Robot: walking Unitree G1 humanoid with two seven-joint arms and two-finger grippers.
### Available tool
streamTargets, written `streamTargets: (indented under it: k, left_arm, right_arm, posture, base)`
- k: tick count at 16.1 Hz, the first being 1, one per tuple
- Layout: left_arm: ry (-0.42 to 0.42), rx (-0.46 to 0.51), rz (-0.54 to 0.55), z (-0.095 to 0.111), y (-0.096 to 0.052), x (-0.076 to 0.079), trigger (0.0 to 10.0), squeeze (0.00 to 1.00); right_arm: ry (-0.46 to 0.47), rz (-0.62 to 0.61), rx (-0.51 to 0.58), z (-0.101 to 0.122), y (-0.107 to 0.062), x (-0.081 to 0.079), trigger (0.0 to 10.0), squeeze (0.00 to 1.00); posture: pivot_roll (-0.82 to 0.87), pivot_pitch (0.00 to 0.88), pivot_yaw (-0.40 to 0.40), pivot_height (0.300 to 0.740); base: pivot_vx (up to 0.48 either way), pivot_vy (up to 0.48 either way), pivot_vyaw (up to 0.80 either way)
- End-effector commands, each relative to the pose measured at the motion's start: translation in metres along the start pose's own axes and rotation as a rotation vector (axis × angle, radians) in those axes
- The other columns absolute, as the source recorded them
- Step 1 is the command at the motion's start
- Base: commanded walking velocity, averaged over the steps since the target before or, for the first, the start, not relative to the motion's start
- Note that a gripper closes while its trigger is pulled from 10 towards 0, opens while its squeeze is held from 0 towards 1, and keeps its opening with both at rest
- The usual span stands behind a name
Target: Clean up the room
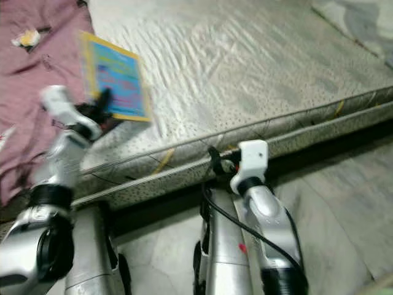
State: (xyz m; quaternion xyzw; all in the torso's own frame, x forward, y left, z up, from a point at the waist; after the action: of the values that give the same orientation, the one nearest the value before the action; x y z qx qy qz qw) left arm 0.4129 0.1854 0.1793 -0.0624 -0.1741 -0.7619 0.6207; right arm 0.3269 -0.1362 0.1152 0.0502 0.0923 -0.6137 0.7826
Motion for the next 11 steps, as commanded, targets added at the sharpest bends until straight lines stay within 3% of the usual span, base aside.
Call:
streamTargets:
  k: [1, 2, 4, 7, 8, 11]
  left_arm:
    - [0.074, 0.075, -0.008, 0.020, -0.005, 0.000, 0.0, 0.00]
    - [0.114, 0.098, -0.006, 0.024, -0.017, 0.000, 0.0, 0.00]
    - [0.189, 0.093, -0.028, 0.014, -0.043, 0.002, 0.0, 0.00]
    - [0.203, 0.027, 0.018, -0.009, -0.073, -0.005, 0.0, 0.00]
    - [0.220, 0.009, 0.024, -0.015, -0.084, -0.001, 0.0, 0.00]
    - [0.227, -0.017, 0.006, -0.023, -0.091, 0.014, 0.0, 0.00]
  right_arm:
    - [0.001, 0.001, 0.013, -0.001, 0.005, 0.000, 10.0, 0.00]
    - [0.007, -0.002, 0.031, 0.001, 0.009, -0.001, 10.0, 0.00]
    - [0.032, -0.007, 0.036, -0.001, 0.014, -0.003, 10.0, 0.00]
    - [0.064, 0.024, 0.087, 0.004, 0.019, -0.009, 10.0, 0.00]
    - [0.073, 0.050, 0.114, 0.010, 0.024, -0.015, 10.0, 0.00]
    - [0.069, 0.072, 0.140, 0.018, 0.032, -0.018, 10.0, 0.00]
  posture:
    - [0.01, 0.000, -0.019, 0.457]
    - [0.02, 0.000, -0.016, 0.457]
    - [0.03, 0.000, -0.007, 0.457]
    - [0.04, 0.000, -0.011, 0.461]
    - [0.04, 0.000, -0.009, 0.476]
    - [0.04, 0.000, -0.010, 0.504]
  base:
    - [0.000, 0.000, 0.00]
    - [0.000, 0.000, 0.00]
    - [0.000, 0.000, 0.00]
    - [0.000, 0.000, 0.00]
    - [0.000, 0.000, 0.00]
    - [0.000, 0.000, 0.00]
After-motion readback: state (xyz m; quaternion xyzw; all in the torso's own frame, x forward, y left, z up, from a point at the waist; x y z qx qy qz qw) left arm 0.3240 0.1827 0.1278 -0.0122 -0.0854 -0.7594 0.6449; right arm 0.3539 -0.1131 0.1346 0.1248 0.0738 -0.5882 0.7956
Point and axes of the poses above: a point about 5 cm out from each wrist's last joint towards the gripper, its own y axis pointing out of the wrist towards the gripper, its own z axis along the axis of the wrist's last joint, x = y × z, the point moved 4 cm from there along y, pointing out of the wrist towards the gripper, and after that the axes turned 9 degrees about y, right-handed, at the moved point
